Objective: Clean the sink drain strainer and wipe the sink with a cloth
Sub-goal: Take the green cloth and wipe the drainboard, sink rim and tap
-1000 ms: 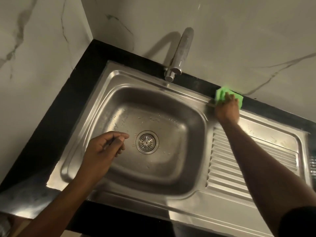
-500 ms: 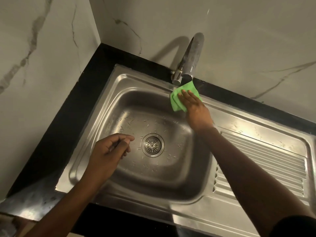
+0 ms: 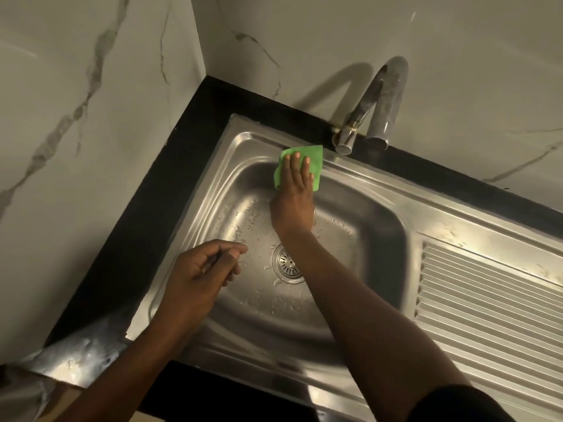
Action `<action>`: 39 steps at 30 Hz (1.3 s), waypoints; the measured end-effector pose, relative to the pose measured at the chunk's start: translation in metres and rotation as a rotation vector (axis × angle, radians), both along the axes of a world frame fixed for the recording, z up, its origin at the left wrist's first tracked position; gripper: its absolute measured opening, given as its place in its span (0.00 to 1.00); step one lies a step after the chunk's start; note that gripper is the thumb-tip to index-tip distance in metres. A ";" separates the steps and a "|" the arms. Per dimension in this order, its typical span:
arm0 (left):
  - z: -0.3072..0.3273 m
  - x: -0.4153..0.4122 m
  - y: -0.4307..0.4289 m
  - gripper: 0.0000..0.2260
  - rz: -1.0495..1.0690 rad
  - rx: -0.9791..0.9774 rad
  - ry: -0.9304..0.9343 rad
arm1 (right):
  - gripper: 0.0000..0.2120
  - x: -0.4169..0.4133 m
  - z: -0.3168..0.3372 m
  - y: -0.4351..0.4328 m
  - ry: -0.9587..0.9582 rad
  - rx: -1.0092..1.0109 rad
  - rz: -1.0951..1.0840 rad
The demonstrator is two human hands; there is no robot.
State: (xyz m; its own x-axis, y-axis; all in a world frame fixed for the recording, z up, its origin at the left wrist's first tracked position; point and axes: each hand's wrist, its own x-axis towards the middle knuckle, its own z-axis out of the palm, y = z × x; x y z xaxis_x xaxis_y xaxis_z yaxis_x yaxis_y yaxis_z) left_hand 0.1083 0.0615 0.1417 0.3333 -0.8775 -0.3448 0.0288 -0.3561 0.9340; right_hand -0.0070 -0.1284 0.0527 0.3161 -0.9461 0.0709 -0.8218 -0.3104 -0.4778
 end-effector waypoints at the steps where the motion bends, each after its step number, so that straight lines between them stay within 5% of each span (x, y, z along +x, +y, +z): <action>1: -0.002 0.003 0.001 0.09 0.003 0.005 -0.007 | 0.39 0.010 0.001 0.000 0.018 -0.002 0.047; 10: 0.000 -0.007 -0.004 0.11 -0.043 0.037 -0.023 | 0.37 -0.040 0.025 -0.044 0.222 0.001 0.369; 17: 0.001 -0.002 -0.002 0.12 -0.062 0.003 0.013 | 0.37 -0.178 0.035 -0.018 0.241 0.029 0.055; 21: -0.003 0.006 0.003 0.09 -0.053 -0.012 0.031 | 0.35 -0.176 0.030 -0.005 -0.006 0.018 -0.325; 24: -0.004 0.012 0.005 0.09 -0.052 -0.013 0.028 | 0.36 -0.138 0.024 -0.012 -0.072 -0.046 -0.412; 32: -0.014 0.021 0.011 0.09 -0.028 0.038 0.029 | 0.33 0.018 0.012 -0.027 -0.031 -0.068 -0.164; 36: -0.016 0.024 0.013 0.12 -0.001 0.077 0.008 | 0.31 0.068 0.022 -0.042 0.056 -0.021 0.274; 39: -0.014 0.027 0.014 0.06 0.039 0.080 0.051 | 0.30 0.070 0.034 -0.075 0.195 -0.065 0.324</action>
State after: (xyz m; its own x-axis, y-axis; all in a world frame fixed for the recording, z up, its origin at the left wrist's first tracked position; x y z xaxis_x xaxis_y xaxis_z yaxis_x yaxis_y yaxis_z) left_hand 0.1356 0.0752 0.1278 0.3470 -0.8332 -0.4304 0.0909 -0.4269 0.8997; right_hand 0.0631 -0.2033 0.0863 0.6115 -0.7905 0.0361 -0.7497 -0.5933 -0.2932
